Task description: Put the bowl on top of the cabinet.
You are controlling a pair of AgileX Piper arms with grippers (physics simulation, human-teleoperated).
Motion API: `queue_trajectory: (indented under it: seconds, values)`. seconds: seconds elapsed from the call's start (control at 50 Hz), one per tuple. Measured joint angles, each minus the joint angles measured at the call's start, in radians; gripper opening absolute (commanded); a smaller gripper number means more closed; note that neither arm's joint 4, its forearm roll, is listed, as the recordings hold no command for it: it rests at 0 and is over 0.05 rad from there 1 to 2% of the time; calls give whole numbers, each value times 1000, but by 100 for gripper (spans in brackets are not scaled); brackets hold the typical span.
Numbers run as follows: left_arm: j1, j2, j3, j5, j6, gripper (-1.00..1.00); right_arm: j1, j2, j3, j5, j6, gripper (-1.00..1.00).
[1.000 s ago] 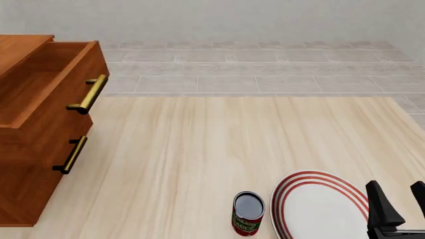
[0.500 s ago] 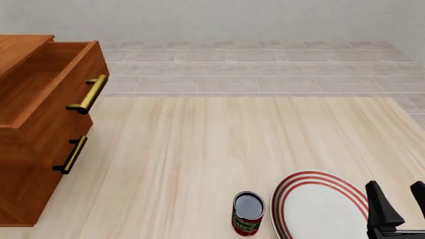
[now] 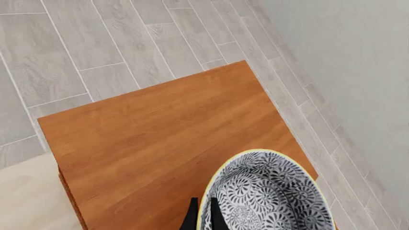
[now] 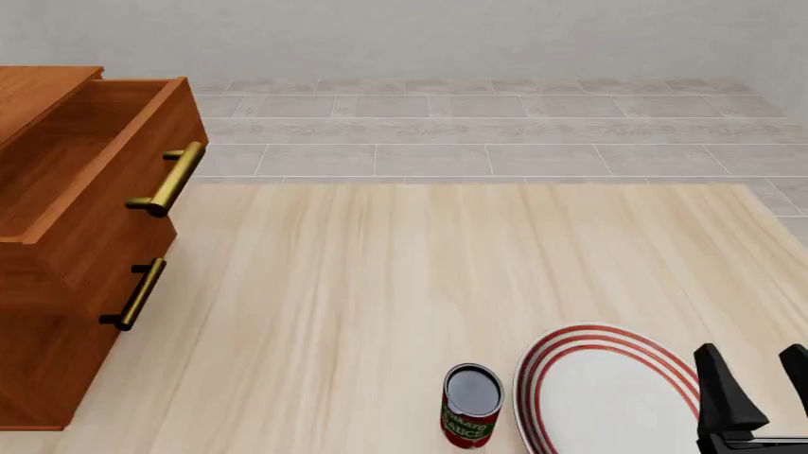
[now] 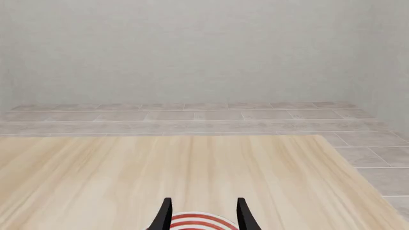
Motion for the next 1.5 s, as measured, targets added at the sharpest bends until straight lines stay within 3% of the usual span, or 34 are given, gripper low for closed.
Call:
queue_trajectory:
  seconds: [0.06,0.08,0.92,1.5]
  values:
    - [-1,-1,3,-3,-4,-100,0,0,0,0,-1,100]
    - [-2,-2,3,-4,-5,100,0,0,0,0,-1,100]
    - [-31,-25,10,-5,-9,100,4,0,0,2,-5,100]
    - [-52,-148,-6,57,-23,100,7,0,0,-1,-5,100]
